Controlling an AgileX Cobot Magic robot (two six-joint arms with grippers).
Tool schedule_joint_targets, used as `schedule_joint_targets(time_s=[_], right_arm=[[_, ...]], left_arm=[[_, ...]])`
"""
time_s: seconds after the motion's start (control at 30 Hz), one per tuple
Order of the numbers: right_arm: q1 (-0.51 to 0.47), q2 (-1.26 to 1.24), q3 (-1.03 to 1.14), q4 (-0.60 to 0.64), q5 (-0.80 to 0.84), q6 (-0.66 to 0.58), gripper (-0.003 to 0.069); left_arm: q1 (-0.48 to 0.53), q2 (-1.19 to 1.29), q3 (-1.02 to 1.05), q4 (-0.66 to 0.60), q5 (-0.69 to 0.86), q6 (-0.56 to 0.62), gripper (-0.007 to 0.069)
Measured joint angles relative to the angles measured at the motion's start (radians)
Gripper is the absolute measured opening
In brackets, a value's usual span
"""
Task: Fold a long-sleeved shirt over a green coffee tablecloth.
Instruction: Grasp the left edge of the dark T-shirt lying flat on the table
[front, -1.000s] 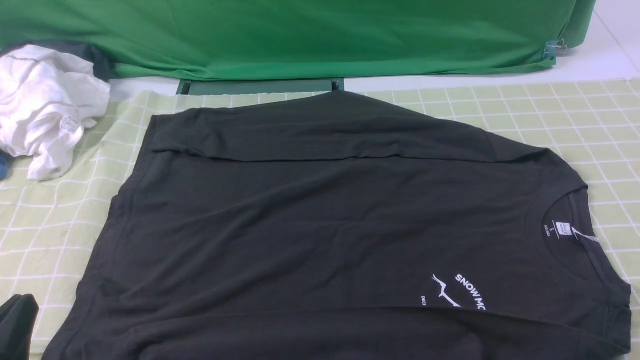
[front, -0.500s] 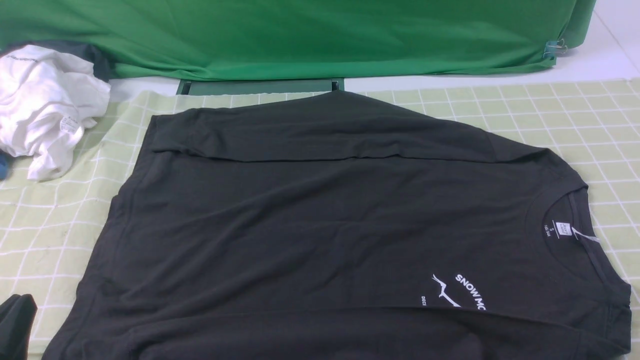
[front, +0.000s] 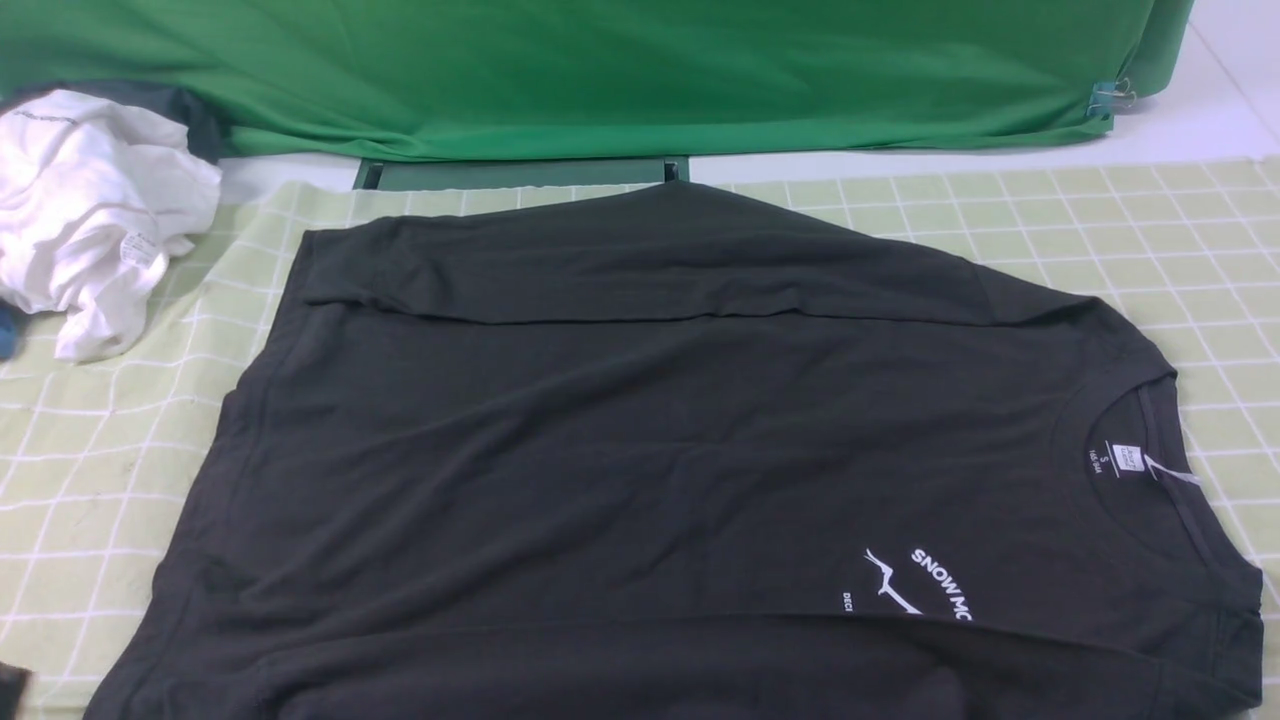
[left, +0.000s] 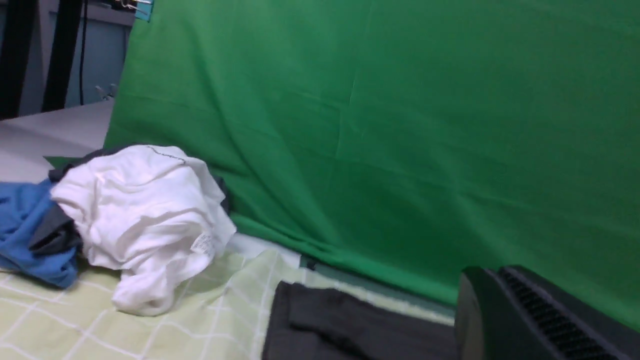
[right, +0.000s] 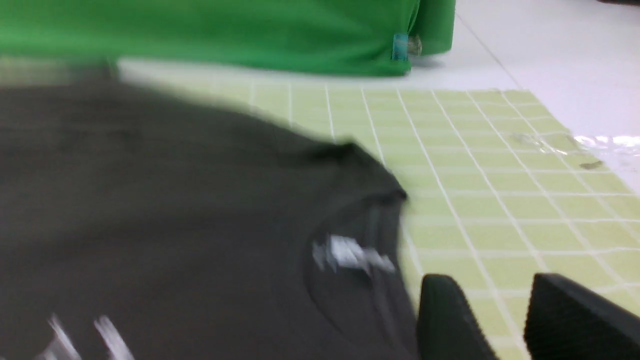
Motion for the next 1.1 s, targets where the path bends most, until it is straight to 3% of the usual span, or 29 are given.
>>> schedule_joint_targets(time_s=[0.17,0.27,0.4,0.47,0.53,0.7,0.87,0.97,1.1], right_arm=[[0.0,0.0,0.0,0.079,-0.194,0.287,0.0241],[0.0,0.0,0.0,0.082,-0.227,0.312,0.0241],[0.0,0.0,0.0,0.085,-0.249,0.326,0.0241],[0.0,0.0,0.0,0.086,-0.275,0.331,0.0241],[0.0,0.0,0.0,0.086,-0.322,0.331,0.0241],[0.022,0.027,-0.153,0.067,-0.226,0.276,0.0186],[0.058,0.222,-0.437,0.059,0.073,0.068,0.0031],[0.072,0.411,-0.604,0.059,0.3,-0.044,0.0008],[0.072,0.585,-0.724,0.059,0.484,-0.126,0.0008]], left_arm=[[0.0,0.0,0.0,-0.017,-0.113,-0.189,0.0015],[0.0,0.0,0.0,-0.015,-0.197,-0.219,0.0015],[0.0,0.0,-0.001,0.018,-0.43,-0.254,0.0015],[0.0,0.0,-0.024,0.023,-0.436,-0.262,0.0015],[0.0,0.001,-0.098,0.025,-0.343,-0.271,0.0015],[0.0,0.133,-0.379,0.095,0.169,-0.27,0.0015],[0.0,0.414,-0.576,0.112,0.645,-0.153,0.0015],[0.0,0.625,-0.652,0.105,0.9,-0.028,0.0015],[0.0,0.816,-0.659,0.107,1.043,0.049,0.0013]])
